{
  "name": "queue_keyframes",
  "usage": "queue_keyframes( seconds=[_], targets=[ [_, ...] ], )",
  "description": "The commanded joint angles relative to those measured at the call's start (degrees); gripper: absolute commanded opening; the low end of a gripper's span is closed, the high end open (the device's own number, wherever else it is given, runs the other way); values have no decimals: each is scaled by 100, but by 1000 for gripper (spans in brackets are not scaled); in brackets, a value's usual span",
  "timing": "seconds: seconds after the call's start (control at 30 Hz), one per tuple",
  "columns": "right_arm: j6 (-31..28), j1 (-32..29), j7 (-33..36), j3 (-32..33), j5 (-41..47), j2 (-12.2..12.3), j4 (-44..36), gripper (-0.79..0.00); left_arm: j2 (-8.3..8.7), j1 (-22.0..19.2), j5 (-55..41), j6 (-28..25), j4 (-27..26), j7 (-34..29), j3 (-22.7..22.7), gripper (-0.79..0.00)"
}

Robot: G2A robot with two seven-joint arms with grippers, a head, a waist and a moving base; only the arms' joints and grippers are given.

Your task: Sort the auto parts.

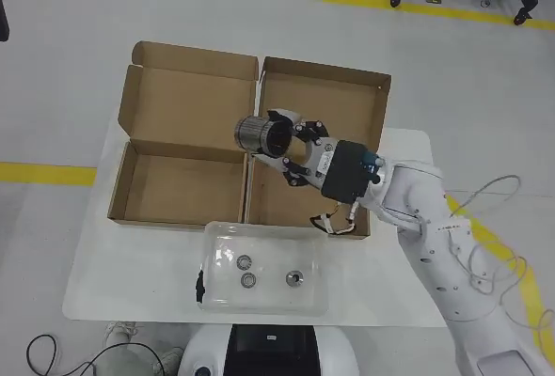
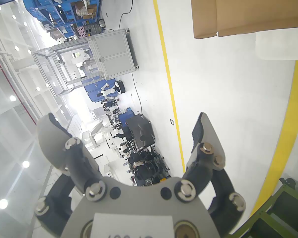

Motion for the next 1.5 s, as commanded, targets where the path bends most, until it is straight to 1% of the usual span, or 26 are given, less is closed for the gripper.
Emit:
queue_keyframes(
  seconds=[0.0,0.17,0.37,0.47,0.67,0.77,0.87,1.03,1.2,1.47],
  targets=[
    [-141,39,479,-1,46,16,28,-785,0,0,0,0,0,0,0,0],
    [-199,93,1509,-48,248,36,98,-785,0,0,0,0,0,0,0,0],
    [-151,212,2458,-138,386,46,169,-785,0,0,0,0,0,0,0,0],
    [-258,269,2974,-226,528,54,308,-785,0,0,0,0,0,0,0,0],
    [-499,469,3591,-413,865,50,671,-785,0,0,0,0,0,0,0,0],
    [-672,629,3837,-602,1048,26,1058,-785,0,0,0,0,0,0,0,0],
    [-778,820,3873,-792,1246,-19,1458,-785,0,0,0,0,0,0,0,0],
    [-996,1143,3562,-1136,1172,-116,2132,-785,0,0,0,0,0,0,0,0],
    [-929,1384,3360,-1414,1062,-218,2826,-785,0,0,0,0,0,0,0,0],
    [-902,1659,3265,-1831,1103,-395,3637,-785,0,0,0,0,0,0,0,0]
  ],
)
